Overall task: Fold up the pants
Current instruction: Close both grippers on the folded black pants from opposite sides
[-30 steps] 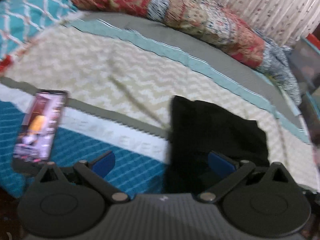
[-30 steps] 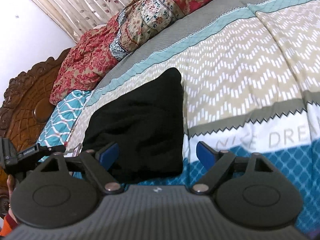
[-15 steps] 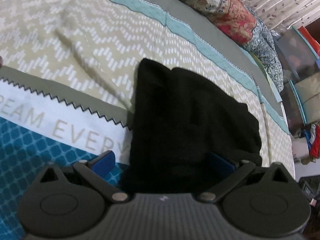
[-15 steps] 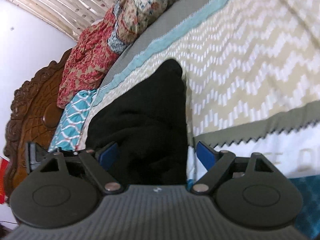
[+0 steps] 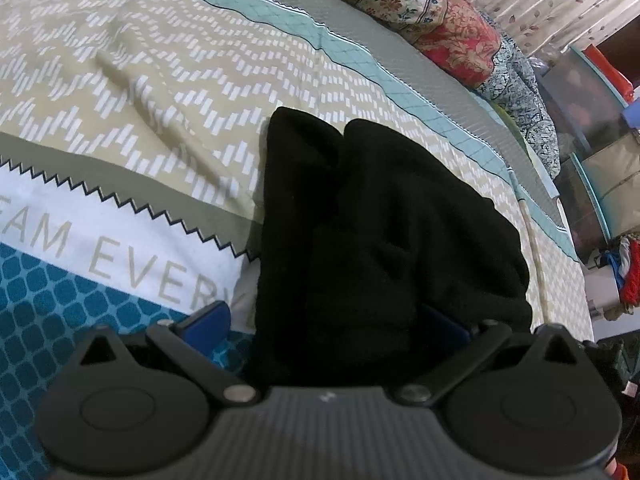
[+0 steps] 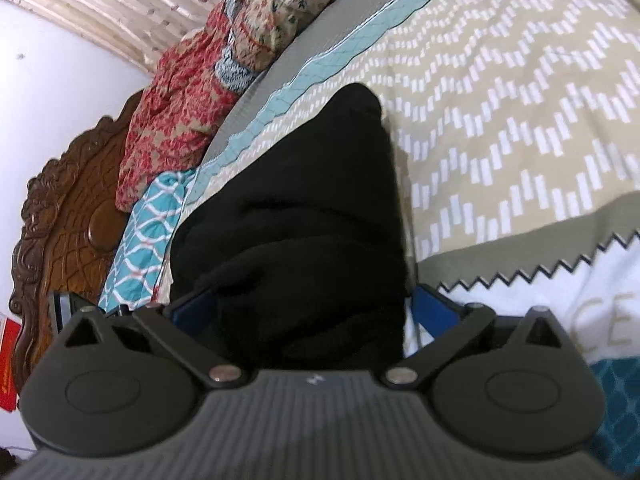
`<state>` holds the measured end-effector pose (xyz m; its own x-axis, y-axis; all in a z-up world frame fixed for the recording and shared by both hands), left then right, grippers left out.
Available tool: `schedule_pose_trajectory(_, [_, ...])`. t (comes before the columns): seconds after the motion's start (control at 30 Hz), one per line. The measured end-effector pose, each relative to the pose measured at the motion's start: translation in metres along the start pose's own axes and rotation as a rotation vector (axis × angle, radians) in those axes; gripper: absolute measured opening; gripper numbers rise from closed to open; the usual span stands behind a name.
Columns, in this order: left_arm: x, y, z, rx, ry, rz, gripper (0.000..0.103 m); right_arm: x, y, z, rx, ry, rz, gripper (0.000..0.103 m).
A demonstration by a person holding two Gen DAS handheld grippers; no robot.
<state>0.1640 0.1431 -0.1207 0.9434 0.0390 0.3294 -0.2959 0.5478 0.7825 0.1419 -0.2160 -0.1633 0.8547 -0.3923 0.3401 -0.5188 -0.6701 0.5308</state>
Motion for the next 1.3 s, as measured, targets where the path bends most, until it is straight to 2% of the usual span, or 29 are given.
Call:
schedule_pose_trajectory(0.27, [-0.003, 0.002, -0.001, -0.008, -0.009, 0.009, 0.103, -0.007, 0.004, 0.002, -0.027, 0.028, 0.010, 0.103])
schedule_pose_trajectory(0.6, [-0.006, 0.003, 0.000, -0.010, -0.015, 0.005, 0.103, -0.016, -0.004, -0.003, -0.053, 0.075, 0.091, 0.103])
schedule_pose_trajectory(0.83, [-0.005, 0.006, -0.002, -0.034, -0.023, -0.002, 0.103, -0.014, -0.006, -0.003, -0.051, 0.064, 0.075, 0.103])
schedule_pose_trajectory(1.03, [-0.007, 0.031, -0.025, -0.101, 0.056, 0.038, 0.103, -0.009, -0.004, 0.001, -0.023, 0.061, 0.040, 0.103])
schedule_pose_trajectory(1.13, [-0.007, 0.039, -0.033, -0.097, 0.086, 0.057, 0.103, -0.005, -0.001, 0.004, -0.011, 0.016, 0.036, 0.103])
schedule_pose_trajectory(1.3, [0.000, 0.023, -0.024, -0.084, 0.079, 0.027, 0.103, 0.001, -0.007, 0.002, -0.020, -0.001, 0.035, 0.103])
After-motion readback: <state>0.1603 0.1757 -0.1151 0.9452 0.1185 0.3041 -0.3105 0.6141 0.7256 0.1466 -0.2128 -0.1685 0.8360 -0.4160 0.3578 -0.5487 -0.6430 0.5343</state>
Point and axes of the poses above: each gripper's, at about its wrist camera, not at the fingertips, and y roughly against the way its jaws point, z to its right, x to its top, the point moved 1 cm from there along -y, roughly the way its jaws point, and after that the axes turned 5 degrees about -z, right-handed, at the moved point
